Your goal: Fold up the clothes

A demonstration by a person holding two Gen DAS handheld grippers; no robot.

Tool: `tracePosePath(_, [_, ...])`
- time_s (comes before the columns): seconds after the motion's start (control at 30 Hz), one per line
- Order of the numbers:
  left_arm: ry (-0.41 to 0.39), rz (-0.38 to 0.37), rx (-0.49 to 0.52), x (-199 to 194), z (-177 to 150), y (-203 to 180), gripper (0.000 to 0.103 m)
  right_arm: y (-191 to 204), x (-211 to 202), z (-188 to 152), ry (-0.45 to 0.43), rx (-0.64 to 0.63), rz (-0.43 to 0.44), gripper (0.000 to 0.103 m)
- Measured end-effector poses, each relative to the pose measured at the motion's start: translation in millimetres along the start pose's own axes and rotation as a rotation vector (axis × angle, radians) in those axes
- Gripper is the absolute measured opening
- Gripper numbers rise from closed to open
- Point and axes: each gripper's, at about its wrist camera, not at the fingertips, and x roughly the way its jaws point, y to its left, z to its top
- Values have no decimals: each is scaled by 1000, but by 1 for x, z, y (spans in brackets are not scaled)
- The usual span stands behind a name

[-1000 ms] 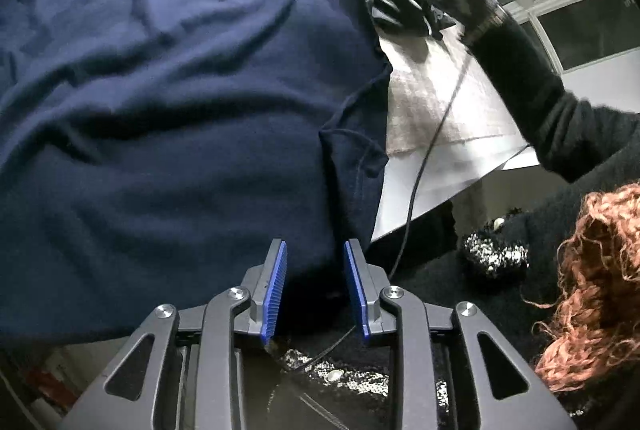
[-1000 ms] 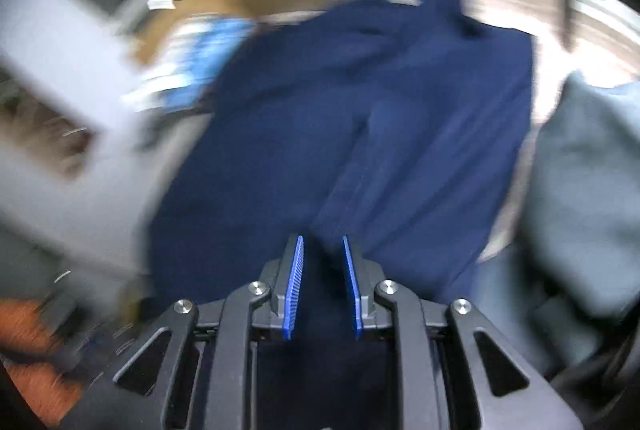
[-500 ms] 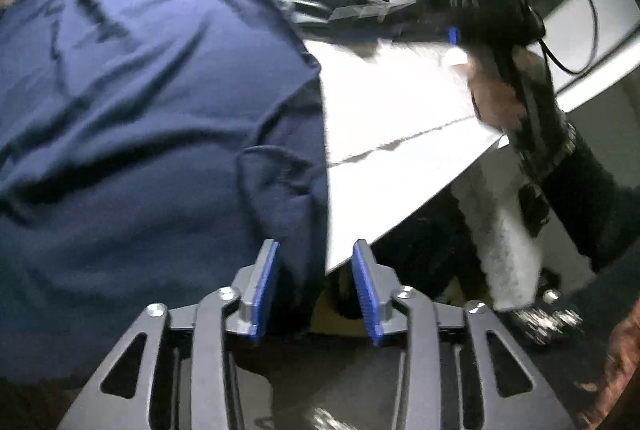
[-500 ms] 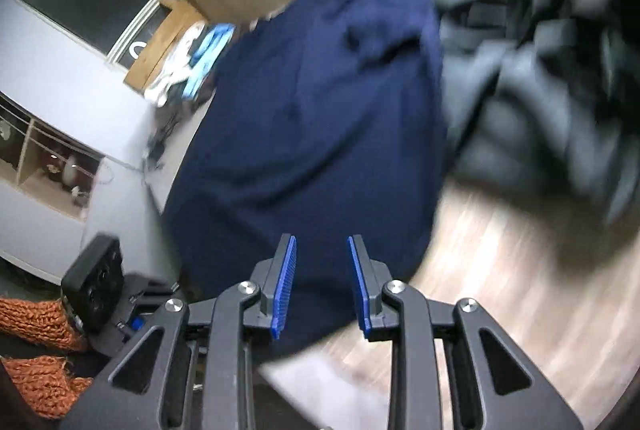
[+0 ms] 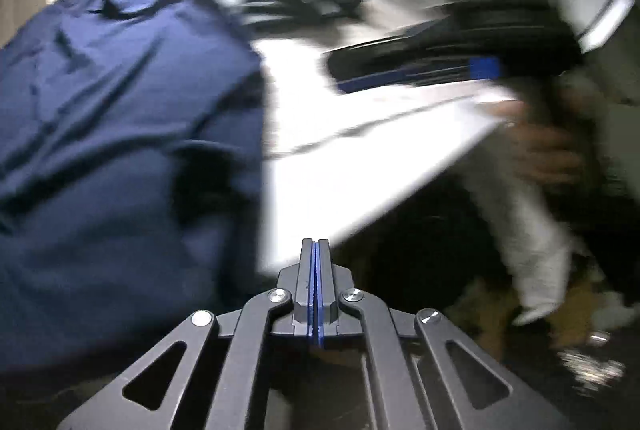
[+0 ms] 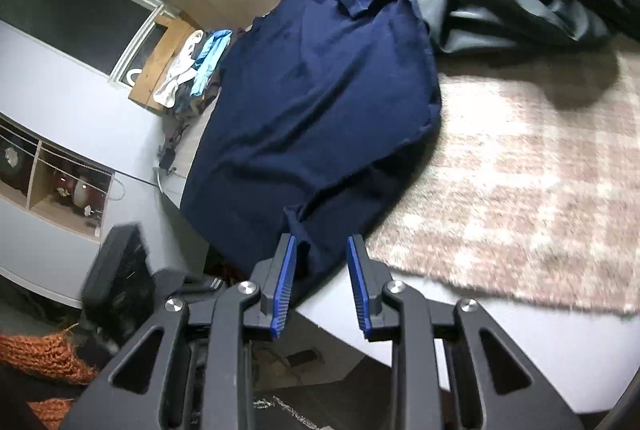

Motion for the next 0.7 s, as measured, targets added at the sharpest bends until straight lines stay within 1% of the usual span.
tracePosePath(0.03, [-14,-27,25,-5,-4,-11,1,-3,1,-2,5,12,3,26])
tracePosePath(0.07, [-26,-44,53,-9,-7,-21,5,-5,3,-3,11,28,6,27])
tracePosePath(0.13, [-25,33,119,-7,-10,-33,5,-8,11,-1,23,53,3,27])
tracePosePath(0.2, [-42,100,79,-7,-8,-24,17,0,20,1,30,38,6,27])
tracePosePath(0.23, [-42,113,33,-7,-8,-13,24,6,25,1,32,18,10,27])
tracePosePath(0.3, [-46,124,-54,-14,-12,10,24,27,41,1,43,-47,0,29])
tracePosePath(0.33, [-50,127,-95,-19,-16,21,24,37,51,1,54,-90,-29,32])
tracePosePath(0.37, [-54,131,-132,-25,-20,32,24,47,61,0,66,-134,-57,33])
tracePosePath(0.43, [-63,152,-168,-37,-32,42,24,58,79,-1,90,-201,-124,33])
tracePosePath(0.5, [-58,181,-182,-44,-40,49,25,64,96,-2,112,-253,-190,33])
tracePosePath(0.53, [-57,194,-188,-48,-43,52,25,63,100,-3,119,-261,-208,29])
tracePosePath(0.57, [-61,200,-189,-49,-45,53,26,62,102,-4,124,-265,-218,21])
tracePosePath(0.6, [-65,206,-182,-50,-44,51,30,59,99,-6,122,-252,-210,5])
tracePosePath(0.63, [-69,212,-175,-50,-43,48,32,55,92,-8,115,-221,-183,5])
tracePosePath(0.7, [-80,216,-153,-48,-39,40,42,46,74,-14,95,-152,-123,5])
